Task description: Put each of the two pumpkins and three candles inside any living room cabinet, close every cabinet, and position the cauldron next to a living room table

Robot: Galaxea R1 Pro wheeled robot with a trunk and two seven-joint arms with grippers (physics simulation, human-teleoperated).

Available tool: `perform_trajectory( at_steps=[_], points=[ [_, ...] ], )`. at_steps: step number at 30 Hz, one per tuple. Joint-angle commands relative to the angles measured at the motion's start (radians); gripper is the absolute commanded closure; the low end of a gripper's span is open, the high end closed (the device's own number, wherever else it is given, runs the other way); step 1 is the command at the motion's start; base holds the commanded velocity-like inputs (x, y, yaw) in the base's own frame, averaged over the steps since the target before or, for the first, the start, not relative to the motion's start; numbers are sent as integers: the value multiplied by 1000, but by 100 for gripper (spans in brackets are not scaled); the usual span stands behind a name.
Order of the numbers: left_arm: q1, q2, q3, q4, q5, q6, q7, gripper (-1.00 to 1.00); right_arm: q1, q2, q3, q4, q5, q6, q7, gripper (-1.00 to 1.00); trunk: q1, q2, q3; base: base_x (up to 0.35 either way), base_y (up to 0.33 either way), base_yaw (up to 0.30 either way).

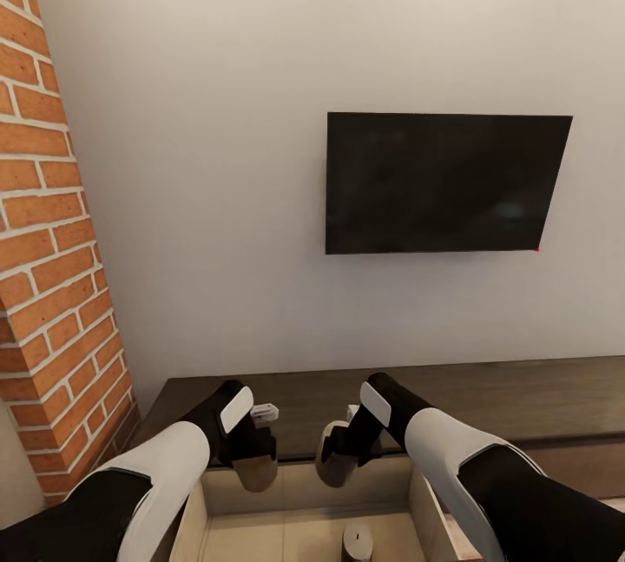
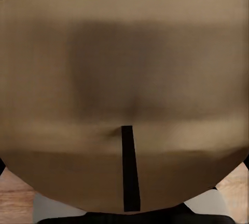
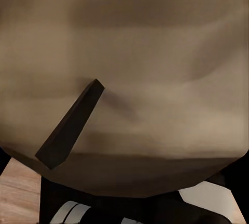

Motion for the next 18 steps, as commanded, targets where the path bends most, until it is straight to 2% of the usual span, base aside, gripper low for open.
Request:
perform_trajectory(
  at_steps=[1, 5, 18],
  points=[
    [-1, 0, -8, -1, 11, 4, 6, 100, -1, 0, 7, -1, -4, 3, -1, 100, 0, -1, -1, 0, 0, 0],
    [-1, 1, -7, -1, 15, 4, 6, 100, -1, 0, 7, 0, -4, 5, 4, 100, 0, -1, -3, 0, 0, 38],
    [0, 1, -11, -1, 12, 0, 10, 100, 0, 0, 9, 0, -3, 13, 3, 100, 0, -1, -20, 0, 0, 112]
  ],
)
